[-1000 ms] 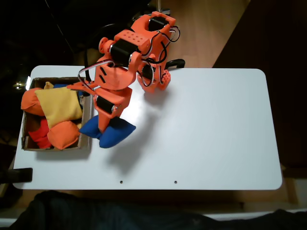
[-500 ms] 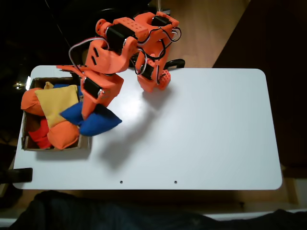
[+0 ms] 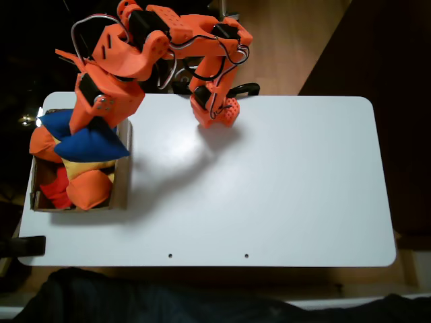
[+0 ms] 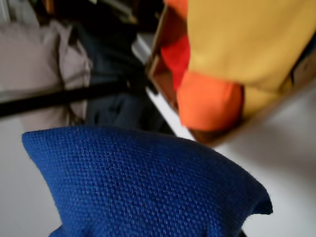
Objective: Grasp a bag and put it in the box.
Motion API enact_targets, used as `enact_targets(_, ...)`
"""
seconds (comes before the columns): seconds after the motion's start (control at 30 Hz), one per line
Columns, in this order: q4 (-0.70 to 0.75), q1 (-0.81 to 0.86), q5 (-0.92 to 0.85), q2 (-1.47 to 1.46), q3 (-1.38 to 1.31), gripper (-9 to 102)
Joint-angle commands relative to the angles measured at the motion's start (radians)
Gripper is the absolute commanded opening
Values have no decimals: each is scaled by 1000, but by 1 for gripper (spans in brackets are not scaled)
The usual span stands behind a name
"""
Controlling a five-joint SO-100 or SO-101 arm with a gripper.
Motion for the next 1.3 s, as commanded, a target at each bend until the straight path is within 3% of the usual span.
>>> enact_targets(0.0, -32, 41, -11, -21, -110, 11)
enact_targets(0.57, -34, 170, -20, -367, -334, 11)
enact_targets(1.27, -52, 215, -31, -664, -523, 11)
